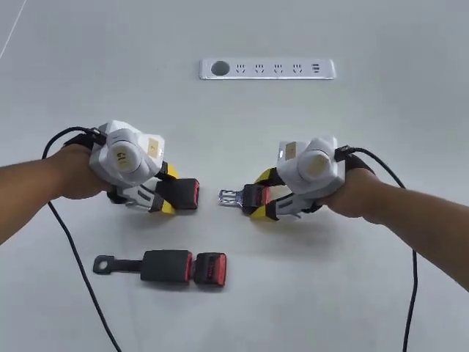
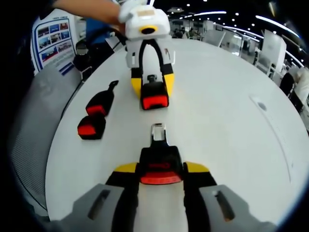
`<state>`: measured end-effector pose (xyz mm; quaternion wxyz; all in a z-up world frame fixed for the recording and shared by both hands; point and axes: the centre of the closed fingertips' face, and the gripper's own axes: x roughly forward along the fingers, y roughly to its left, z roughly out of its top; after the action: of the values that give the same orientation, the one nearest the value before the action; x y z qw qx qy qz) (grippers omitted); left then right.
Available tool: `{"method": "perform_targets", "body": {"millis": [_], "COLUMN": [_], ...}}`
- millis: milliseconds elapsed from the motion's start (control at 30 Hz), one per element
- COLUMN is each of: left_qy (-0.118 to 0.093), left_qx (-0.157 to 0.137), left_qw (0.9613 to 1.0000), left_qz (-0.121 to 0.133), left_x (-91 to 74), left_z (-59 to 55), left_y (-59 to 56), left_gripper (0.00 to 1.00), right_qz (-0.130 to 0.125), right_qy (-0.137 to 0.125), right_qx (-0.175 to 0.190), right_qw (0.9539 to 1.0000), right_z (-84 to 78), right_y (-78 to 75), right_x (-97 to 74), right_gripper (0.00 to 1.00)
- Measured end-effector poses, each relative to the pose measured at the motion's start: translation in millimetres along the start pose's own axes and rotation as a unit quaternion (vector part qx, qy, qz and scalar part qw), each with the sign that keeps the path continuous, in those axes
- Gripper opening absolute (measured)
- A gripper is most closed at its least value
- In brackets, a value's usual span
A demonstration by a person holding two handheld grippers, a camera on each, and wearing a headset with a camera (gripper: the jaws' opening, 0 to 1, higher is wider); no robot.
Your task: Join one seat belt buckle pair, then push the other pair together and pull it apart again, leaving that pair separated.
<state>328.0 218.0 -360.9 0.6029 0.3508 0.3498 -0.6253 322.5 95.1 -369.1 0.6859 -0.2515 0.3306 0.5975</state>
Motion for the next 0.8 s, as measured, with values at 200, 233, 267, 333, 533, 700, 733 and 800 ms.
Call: {"method": "perform_targets", "body": {"millis": [200,233,267,333,533,700,733,800], "left_qy": [0.003,0.003,0.003,0.004,0.002,0.006,0.006,0.008], "left_qx": [-0.001,-0.002,-0.001,-0.002,-0.007,-0.004,-0.004,-0.004], "left_qw": [1.0000,1.0000,1.0000,1.0000,1.0000,1.0000,1.0000,1.0000], "left_qz": [0.000,0.001,0.001,0.001,0.002,0.001,0.001,0.001], "left_x": [0.2,0.2,0.2,0.2,0.2,0.3,0.3,0.3], "left_z": [0.3,0.4,0.5,0.6,0.6,0.9,1.0,1.0], "left_y": [-0.6,-0.7,-0.9,-1.0,-1.2,-2.2,-2.3,-2.7], "left_gripper": [0.35,0.35,0.35,0.35,0.35,0.35,0.35,0.35], "right_qz": [-0.003,-0.004,-0.004,-0.008,-0.009,-0.013,-0.013,-0.013], "right_qy": [-0.001,-0.001,0.000,-0.001,0.001,0.000,0.001,0.001], "right_qx": [0.003,0.001,0.004,0.002,0.006,0.011,0.013,0.015], "right_qw": [1.0000,1.0000,1.0000,1.0000,0.9999,0.9999,0.9998,0.9998], "right_z": [-11.8,-13.5,-16.8,-20.4,-33.2,-42.8,-44.2,-45.7], "right_y": [2.5,2.1,2.5,1.5,2.7,4.1,4.5,5.2], "right_x": [-9.9,-10.8,-13.5,-18.5,-28.3,-38.1,-39.4,-41.7], "right_gripper": [0.35,0.35,0.35,0.35,0.36,0.36,0.36,0.36]}}
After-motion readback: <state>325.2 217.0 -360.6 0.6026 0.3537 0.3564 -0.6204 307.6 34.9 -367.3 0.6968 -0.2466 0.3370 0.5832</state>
